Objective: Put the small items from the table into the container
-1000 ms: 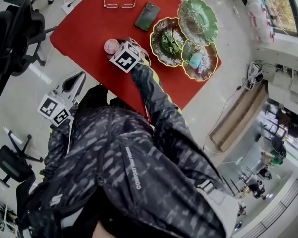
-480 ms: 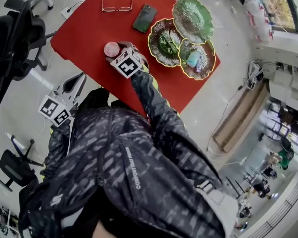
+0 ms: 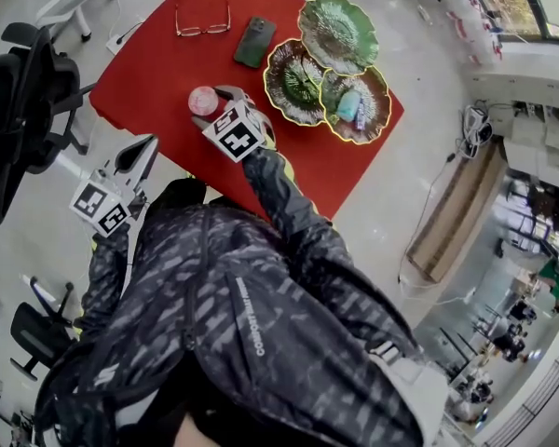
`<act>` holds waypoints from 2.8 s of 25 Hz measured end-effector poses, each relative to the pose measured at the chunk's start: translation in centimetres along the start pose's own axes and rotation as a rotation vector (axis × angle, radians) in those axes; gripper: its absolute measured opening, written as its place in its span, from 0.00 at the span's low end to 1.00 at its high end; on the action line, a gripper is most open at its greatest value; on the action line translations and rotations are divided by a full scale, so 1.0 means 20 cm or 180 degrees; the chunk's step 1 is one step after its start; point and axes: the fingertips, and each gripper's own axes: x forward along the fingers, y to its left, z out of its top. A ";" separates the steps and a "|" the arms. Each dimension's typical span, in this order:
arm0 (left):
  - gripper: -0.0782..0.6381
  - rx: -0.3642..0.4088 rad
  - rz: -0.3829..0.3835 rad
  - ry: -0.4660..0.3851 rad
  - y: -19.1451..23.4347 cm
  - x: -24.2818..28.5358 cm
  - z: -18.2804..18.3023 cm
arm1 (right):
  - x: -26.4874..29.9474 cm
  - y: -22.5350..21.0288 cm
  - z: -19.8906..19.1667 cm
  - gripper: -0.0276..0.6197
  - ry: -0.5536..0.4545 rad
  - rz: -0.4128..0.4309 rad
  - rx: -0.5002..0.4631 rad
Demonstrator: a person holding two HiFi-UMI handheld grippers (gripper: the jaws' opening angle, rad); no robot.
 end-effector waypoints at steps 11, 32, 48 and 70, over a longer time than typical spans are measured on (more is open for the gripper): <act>0.13 0.0146 -0.0185 0.0056 -0.04 0.10 0.08 | -0.26 -0.04 0.12 0.54 -0.0355 -0.0287 0.0078; 0.13 0.0441 -0.0470 0.0150 -0.19 0.20 0.21 | -0.85 -0.14 0.30 0.54 -0.0985 -0.0965 0.0246; 0.13 0.0538 -0.0771 0.0211 -0.37 0.30 0.25 | -1.24 -0.29 0.33 0.54 -0.1236 -0.1448 0.0332; 0.13 0.0425 -0.1050 0.0331 -0.44 0.44 0.21 | -1.46 -0.72 0.34 0.54 -0.0999 -0.1787 0.0541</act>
